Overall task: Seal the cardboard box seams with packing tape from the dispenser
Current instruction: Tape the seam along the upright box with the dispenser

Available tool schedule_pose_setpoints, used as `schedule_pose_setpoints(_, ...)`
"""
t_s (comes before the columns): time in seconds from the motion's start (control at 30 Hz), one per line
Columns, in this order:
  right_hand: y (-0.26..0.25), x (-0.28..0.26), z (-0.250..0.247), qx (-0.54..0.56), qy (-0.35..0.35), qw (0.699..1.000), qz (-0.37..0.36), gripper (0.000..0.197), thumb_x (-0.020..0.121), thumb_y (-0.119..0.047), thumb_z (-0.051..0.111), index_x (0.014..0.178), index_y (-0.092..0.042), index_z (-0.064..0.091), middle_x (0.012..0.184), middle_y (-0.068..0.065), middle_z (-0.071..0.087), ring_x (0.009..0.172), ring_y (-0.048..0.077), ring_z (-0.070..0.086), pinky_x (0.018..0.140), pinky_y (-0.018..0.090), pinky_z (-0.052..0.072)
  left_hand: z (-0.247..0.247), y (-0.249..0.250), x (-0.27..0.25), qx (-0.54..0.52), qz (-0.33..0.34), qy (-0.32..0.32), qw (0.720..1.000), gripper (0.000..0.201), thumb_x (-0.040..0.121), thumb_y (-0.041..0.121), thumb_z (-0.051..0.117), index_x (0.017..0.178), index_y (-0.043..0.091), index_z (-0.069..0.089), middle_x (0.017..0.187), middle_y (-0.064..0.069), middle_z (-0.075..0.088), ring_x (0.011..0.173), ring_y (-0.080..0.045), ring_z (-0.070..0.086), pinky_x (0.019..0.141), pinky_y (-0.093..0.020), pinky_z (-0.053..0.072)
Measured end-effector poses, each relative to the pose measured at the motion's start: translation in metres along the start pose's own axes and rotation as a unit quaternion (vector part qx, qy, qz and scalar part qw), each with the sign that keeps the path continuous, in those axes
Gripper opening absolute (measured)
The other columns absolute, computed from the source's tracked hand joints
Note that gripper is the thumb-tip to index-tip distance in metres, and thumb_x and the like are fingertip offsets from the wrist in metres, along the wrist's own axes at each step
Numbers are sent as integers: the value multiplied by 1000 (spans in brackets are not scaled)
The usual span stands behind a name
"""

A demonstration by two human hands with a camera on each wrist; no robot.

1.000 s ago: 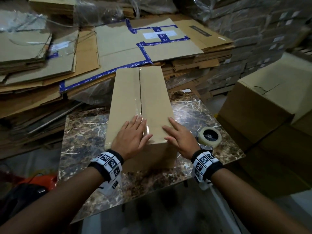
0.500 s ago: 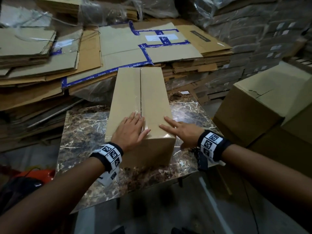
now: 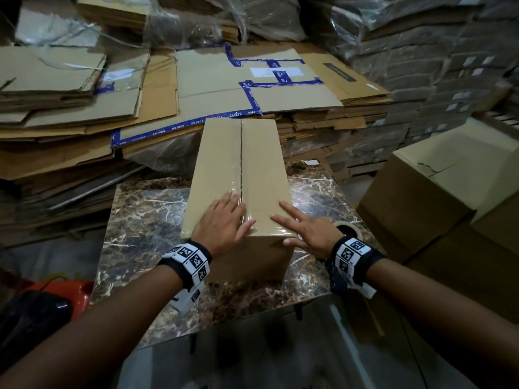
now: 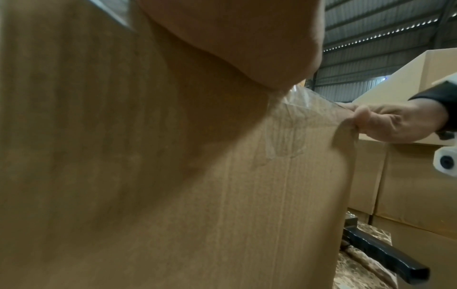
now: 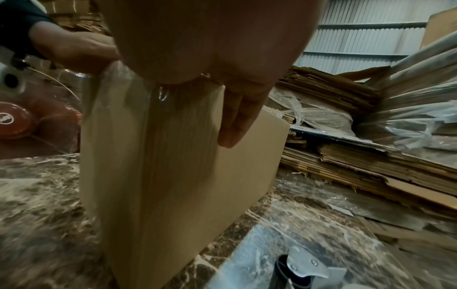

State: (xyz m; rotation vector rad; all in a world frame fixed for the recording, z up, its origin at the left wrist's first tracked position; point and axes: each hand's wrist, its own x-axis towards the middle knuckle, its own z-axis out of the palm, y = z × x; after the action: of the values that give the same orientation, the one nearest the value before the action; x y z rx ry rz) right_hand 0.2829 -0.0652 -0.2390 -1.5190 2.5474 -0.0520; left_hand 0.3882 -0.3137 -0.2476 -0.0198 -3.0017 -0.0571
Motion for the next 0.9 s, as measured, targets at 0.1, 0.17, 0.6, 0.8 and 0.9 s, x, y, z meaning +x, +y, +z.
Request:
schedule_pose_setpoints(0.1,0,2,8,20,17,1000,4,65,92,-71,19,152,-48,6,165,-11,-9,107,22,65,85,46,57,0,0,-1,-5,5,4,1000,65,100,56,18,132,13,54,147,-15,47,141,-30,36,113,-46,35)
schedule_pose_setpoints(0.17,0,4,8,21,13,1000,10,69,90,-73,23,152,-48,7,165,-12,-10,113,23,63,88,47,56,0,0,-2,-14,15,9,1000,64,100,56,18,127,12,57,141,-14,53,135,-29,44,110,-43,39)
schedule_pose_setpoints(0.6,-25,15,-12,18,35,998,58,82,83,-75,17,151,-31,30,165,5,7,152,24,-1,122,50,13,1,-3,-1,58,131,-27,989,89,93,75,13,149,9,34,156,-17,33,146,-32,28,116,-48,30)
schedule_pose_setpoints(0.8,-35,26,1,-20,5,998,55,93,78,-75,2,156,-27,12,165,4,-2,152,21,-7,122,44,5,6,-2,1,86,109,-52,989,111,76,88,23,154,9,21,162,-16,20,150,-31,17,120,-46,21)
schedule_pose_setpoints(0.9,-33,25,0,-49,-15,998,42,98,75,-79,3,157,-25,5,165,6,-4,152,23,-6,123,46,10,1,-4,0,39,112,-85,989,121,66,93,17,156,13,11,164,-13,7,152,-28,7,122,-47,15)
